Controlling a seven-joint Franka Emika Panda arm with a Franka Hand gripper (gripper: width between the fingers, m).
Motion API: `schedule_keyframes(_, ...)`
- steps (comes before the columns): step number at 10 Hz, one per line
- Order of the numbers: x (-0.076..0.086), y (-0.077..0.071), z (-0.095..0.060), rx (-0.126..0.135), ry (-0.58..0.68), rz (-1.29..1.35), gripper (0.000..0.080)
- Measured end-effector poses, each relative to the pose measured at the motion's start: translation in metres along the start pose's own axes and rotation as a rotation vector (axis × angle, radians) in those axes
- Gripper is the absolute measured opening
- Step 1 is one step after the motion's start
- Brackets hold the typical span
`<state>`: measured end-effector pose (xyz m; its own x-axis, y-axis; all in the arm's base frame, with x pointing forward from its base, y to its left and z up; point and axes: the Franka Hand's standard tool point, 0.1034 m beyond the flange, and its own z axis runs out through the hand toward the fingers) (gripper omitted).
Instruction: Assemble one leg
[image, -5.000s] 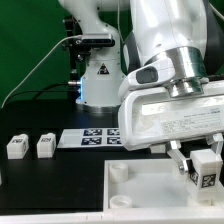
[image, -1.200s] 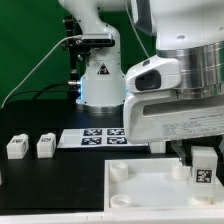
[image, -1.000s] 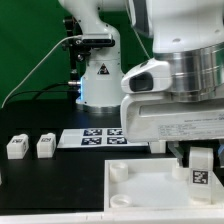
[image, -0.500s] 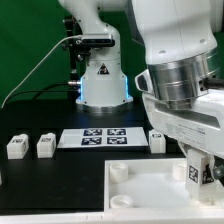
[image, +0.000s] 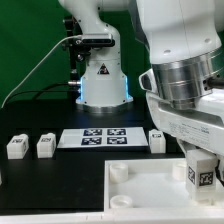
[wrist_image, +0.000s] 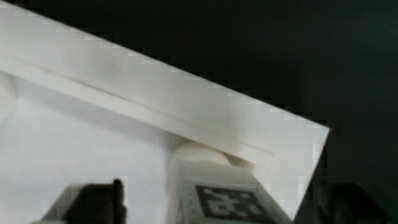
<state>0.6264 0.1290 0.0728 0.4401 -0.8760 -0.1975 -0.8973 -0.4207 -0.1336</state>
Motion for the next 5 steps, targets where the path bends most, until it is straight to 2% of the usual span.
schedule_keyframes(1, -0.0001, 0.0021, -0.0012, -0.026, -0.001, -0.166, 0.0635)
schedule_keyframes(3, -0.0007, 0.0011, -0.0048, -0.088, 0.025, -0.537, 0.0647)
schedule_keyframes(5, -0.0006, 0.0005, -0.0047, -0.089, 0.026, -0.767, 0.0649)
